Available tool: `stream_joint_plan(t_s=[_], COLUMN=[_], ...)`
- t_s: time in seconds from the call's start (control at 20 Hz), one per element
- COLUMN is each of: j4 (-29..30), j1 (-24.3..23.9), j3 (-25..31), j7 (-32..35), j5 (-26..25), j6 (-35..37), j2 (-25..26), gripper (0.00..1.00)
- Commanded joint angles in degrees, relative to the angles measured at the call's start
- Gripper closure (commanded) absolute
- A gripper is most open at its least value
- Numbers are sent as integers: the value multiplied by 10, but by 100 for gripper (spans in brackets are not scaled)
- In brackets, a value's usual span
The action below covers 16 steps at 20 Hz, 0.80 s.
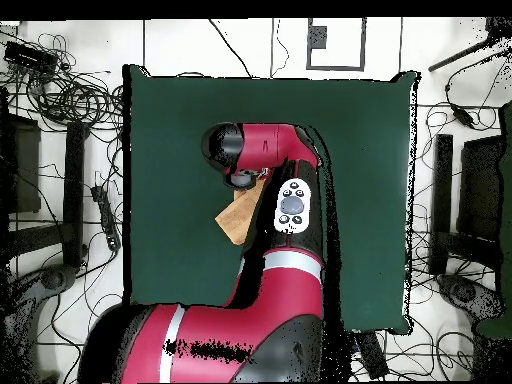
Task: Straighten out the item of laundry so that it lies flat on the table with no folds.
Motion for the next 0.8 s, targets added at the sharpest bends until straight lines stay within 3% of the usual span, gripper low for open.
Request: stream_joint_plan(t_s=[0.05, 0.8], j4=[73, 54], j1=[6, 11], j3=[47, 37], j7=[45, 24], j5=[-7, -25], j6=[-24, -7], j2=[8, 13], gripper=[100, 100])
